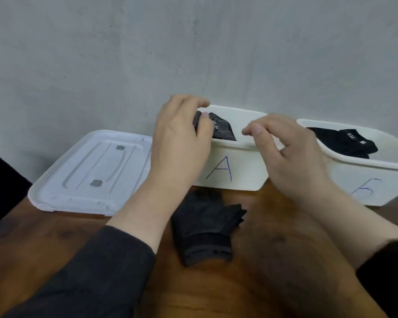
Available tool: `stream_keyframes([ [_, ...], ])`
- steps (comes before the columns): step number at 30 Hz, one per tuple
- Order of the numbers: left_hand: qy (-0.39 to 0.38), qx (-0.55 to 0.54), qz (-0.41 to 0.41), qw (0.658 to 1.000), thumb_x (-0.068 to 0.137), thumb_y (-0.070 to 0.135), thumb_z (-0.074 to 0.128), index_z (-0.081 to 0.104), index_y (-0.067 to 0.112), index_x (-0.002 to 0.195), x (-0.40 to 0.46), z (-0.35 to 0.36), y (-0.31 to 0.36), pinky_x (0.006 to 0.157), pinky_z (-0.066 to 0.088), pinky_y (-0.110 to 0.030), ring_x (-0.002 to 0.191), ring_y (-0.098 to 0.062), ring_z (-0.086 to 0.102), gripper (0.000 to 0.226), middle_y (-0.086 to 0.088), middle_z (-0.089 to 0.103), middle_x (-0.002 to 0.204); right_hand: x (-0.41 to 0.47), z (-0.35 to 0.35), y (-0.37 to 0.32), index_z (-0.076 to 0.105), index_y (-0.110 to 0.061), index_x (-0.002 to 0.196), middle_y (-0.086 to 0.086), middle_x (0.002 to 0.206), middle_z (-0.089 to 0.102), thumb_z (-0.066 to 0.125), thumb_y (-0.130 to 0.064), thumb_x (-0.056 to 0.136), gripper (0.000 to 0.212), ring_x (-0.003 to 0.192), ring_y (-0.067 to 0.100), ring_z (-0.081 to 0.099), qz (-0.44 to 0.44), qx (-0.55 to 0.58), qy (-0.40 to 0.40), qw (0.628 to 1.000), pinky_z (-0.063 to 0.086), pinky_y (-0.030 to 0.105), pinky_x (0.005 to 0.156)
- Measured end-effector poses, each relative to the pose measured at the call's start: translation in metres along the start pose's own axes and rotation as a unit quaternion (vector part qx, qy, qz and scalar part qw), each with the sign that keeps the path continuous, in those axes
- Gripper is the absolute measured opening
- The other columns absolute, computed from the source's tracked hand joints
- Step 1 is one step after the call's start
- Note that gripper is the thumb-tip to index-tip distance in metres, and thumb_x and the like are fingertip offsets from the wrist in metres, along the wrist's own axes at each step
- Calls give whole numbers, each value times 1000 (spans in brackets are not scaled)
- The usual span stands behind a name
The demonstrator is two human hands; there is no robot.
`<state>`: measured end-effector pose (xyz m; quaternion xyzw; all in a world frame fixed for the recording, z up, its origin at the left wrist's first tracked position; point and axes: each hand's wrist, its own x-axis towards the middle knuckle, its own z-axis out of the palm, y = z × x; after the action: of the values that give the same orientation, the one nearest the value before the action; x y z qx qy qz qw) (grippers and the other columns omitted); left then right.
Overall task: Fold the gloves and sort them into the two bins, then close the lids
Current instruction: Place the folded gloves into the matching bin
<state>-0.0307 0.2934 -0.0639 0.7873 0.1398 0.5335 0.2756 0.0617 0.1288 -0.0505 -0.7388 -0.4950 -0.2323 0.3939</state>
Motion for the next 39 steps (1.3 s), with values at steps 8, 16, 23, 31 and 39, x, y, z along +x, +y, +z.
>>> stream_keyframes([
  [8, -250, -18, 74, 965, 100, 21, 48, 64, 20, 121, -129, 67, 85, 100, 45, -36, 113, -12, 51, 27, 6, 58, 122, -175, -64, 59, 68, -28, 120, -20, 119, 60, 51, -31, 102, 25, 110, -2, 52, 170, -144, -158, 962, 44, 19, 98],
  [16, -406, -13, -79, 910, 104, 16, 38, 41, 34, 145, -189, 128, 134, 102, 45, -29, 121, -11, 54, 44, 10, 55, 136, -215, -113, 77, 71, -20, 117, -13, 109, 69, 52, -22, 104, 23, 101, 1, 61, 277, -73, -37, 957, 47, 15, 89],
  [23, -423, -18, -33, 905, 105, 21, 39, 45, 31, 142, -205, 158, 156, 97, 46, -29, 118, -11, 56, 39, 9, 56, 135, -231, -161, 106, 71, -16, 110, -6, 107, 68, 63, -18, 97, 16, 100, 16, 61, 213, -191, 17, 958, 48, 37, 92],
  [31, -446, -21, 15, 895, 105, 34, 42, 47, 32, 142, -210, 169, 169, 100, 42, -25, 124, -7, 51, 38, 18, 51, 138, -249, -218, 142, 62, -24, 135, -6, 139, 57, 69, -40, 93, 45, 131, 20, 49, 360, -289, -40, 886, 26, 44, 117],
  [39, -462, -67, 68, 882, 105, 35, 42, 48, 30, 145, -221, 193, 202, 109, 37, -24, 131, -2, 43, 40, 18, 48, 144, -259, -230, 146, 65, -25, 130, -13, 126, 63, 56, -39, 101, 33, 117, 7, 57, 380, -201, -59, 901, 44, 20, 96],
])
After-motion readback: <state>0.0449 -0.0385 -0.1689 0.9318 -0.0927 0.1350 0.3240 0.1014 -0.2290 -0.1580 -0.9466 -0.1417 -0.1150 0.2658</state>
